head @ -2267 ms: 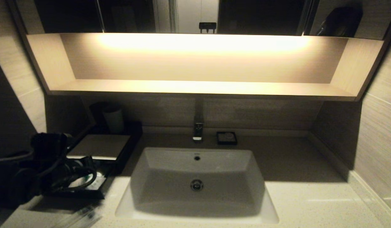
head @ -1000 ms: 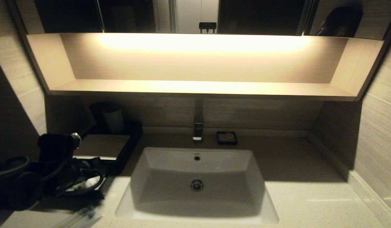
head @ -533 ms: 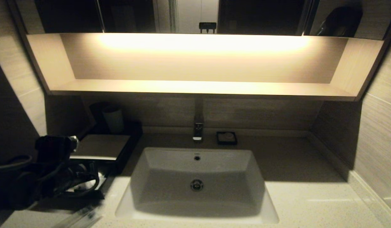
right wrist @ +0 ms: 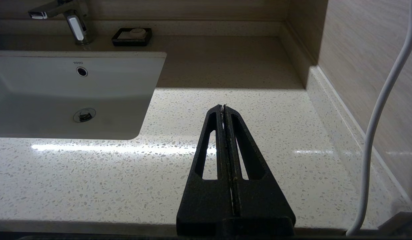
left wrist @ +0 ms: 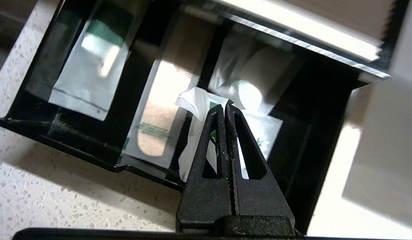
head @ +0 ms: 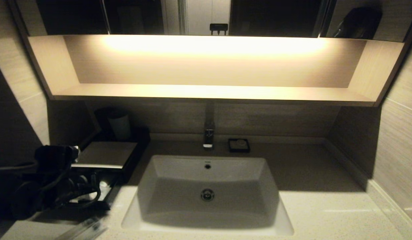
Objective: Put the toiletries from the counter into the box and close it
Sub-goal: Place the bathroom toiletry into the drawer
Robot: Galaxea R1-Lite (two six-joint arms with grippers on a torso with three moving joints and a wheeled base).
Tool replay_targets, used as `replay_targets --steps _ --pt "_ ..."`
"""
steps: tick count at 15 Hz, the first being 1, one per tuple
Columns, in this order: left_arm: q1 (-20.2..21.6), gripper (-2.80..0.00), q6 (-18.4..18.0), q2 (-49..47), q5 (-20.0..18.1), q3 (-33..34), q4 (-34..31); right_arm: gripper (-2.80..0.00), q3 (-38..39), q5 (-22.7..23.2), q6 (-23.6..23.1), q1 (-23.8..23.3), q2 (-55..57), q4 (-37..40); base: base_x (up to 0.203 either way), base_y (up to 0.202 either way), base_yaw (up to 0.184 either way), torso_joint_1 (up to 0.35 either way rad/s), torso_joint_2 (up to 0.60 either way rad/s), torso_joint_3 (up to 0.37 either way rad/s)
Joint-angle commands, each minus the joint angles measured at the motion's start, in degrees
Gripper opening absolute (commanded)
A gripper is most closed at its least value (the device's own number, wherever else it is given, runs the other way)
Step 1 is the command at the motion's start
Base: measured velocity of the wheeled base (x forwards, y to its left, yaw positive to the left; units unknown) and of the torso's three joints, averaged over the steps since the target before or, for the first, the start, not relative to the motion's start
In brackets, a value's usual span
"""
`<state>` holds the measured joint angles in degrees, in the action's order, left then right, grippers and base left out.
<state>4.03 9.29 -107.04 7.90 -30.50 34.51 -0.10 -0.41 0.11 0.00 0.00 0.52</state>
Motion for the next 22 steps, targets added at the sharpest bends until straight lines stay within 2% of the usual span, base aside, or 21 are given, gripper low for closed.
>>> replay_targets --steps 1,16,22 --pt "0.26 -2.80 -0.29 -1.15 0.10 0.09 0.23 -2.80 0.01 -0.02 -0.02 0.00 0.00 0.01 0.000 0.000 0.000 0.000 0.00 0.000" --pt "0.19 -2.80 -0.72 -1.85 0.89 0.44 0.30 -2.80 0.01 -0.02 -0.02 0.00 0.00 0.01 0.000 0.000 0.000 0.000 0.00 0.000" --pt "0.19 -2.80 0.68 3.97 0.80 -0.58 0.15 -2.80 0.01 -0.02 -0.02 0.00 0.00 0.01 0.000 0.000 0.000 0.000 0.00 0.000"
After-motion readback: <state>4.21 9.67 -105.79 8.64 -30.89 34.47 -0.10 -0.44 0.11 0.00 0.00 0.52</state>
